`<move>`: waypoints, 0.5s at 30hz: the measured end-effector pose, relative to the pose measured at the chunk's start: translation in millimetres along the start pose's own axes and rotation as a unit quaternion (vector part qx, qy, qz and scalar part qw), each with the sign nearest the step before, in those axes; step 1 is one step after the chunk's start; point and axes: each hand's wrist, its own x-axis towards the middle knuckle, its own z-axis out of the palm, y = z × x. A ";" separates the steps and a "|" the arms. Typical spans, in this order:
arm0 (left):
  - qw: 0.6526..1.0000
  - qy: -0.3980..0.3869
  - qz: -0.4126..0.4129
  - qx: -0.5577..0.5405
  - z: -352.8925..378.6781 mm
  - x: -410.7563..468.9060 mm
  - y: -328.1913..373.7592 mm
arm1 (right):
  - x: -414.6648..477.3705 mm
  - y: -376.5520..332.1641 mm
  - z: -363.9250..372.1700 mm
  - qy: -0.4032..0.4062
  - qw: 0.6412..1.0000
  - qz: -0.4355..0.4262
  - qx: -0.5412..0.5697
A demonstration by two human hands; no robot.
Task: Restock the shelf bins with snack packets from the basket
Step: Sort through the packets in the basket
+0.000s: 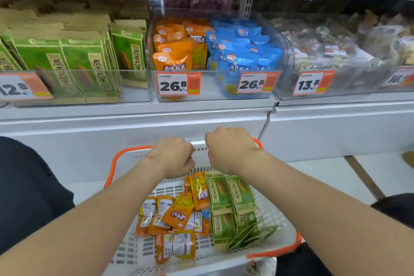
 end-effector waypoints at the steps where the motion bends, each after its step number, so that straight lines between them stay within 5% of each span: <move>1: 1.000 -0.021 -0.006 -0.009 14.1 -2.6 4.2 | -3.3 -2.9 9.2 -0.009 1.000 -0.010 -0.006; 9: 0.956 -0.282 -0.053 -0.056 120.1 -27.1 35.9 | -24.1 -30.5 83.6 -0.159 0.983 -0.063 -0.063; 15: 0.901 -0.425 0.001 -0.085 153.4 -46.6 51.3 | -22.4 -34.1 102.2 -0.230 0.968 -0.099 -0.034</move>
